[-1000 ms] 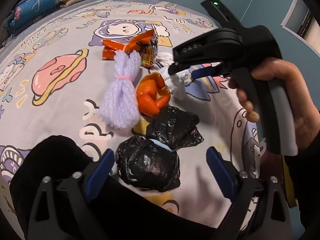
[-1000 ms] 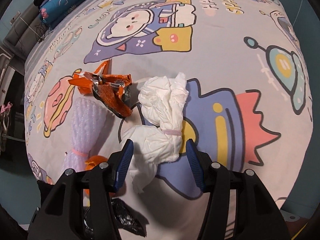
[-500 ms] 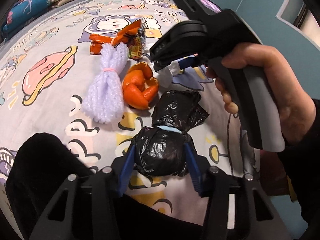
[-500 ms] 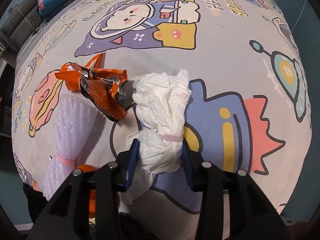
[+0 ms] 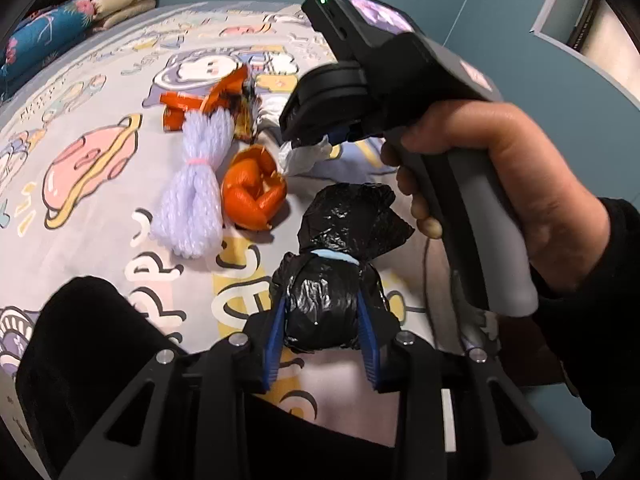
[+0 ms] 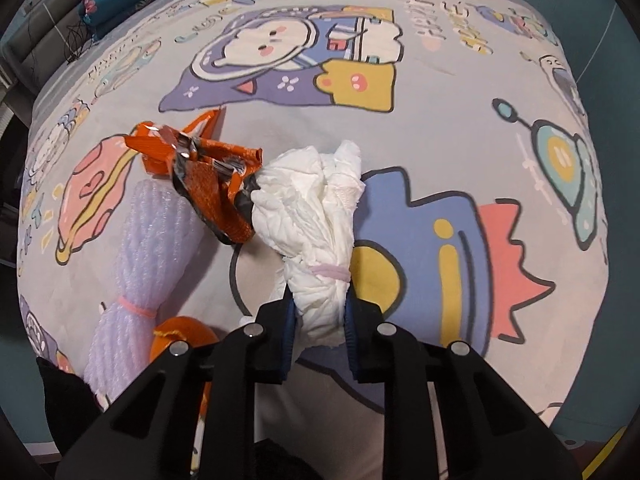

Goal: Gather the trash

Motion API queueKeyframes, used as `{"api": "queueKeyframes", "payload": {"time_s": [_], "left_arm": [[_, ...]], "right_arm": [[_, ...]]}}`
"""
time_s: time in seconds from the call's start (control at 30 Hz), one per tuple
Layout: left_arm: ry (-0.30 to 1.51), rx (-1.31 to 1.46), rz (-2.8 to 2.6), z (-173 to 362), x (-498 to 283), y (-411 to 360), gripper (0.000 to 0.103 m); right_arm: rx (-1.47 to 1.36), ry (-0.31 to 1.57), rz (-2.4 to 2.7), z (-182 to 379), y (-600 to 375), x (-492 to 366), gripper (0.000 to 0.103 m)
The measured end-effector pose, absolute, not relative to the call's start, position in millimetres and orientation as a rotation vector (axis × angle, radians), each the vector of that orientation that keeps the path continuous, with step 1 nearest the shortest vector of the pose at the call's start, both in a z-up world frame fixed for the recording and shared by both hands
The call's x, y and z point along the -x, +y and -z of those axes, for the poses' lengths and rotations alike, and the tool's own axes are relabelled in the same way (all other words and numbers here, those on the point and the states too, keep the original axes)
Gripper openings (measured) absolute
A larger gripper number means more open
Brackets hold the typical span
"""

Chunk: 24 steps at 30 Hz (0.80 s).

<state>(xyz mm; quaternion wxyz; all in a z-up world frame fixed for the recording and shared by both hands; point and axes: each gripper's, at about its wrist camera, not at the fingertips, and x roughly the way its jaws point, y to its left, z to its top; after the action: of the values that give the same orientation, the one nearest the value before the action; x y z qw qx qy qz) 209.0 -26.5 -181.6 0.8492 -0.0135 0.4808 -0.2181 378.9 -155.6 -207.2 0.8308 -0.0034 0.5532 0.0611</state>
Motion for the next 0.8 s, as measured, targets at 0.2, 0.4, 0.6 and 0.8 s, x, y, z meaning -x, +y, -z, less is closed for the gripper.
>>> {"api": "queueKeyframes", "payload": {"time_s": [0.2,0.4,0.6,0.8], "left_arm": [[0.982,0.046,0.484,163.9,-197.2,-20.8,0.03],[0.945,0.035,0.48,148.5,-180.8,-12.9,0.03],[0.902,0.046,0.446,133.8,-171.0,3.9,0.03],[0.853,0.064,0.382,116.0,-163.3,19.7,0.03]], "right_arm": [[-0.01,1.119,-0.125,179.2,-171.1,-367.2,0.02],[-0.063,1.052,-0.148,143.1,-190.5,-349.3,0.02],[-0.1,0.997,-0.201,110.6,-204.0,-316.3,0.02],[-0.129,0.957,-0.261,88.1,-211.2,-275.9,0.02]]}}
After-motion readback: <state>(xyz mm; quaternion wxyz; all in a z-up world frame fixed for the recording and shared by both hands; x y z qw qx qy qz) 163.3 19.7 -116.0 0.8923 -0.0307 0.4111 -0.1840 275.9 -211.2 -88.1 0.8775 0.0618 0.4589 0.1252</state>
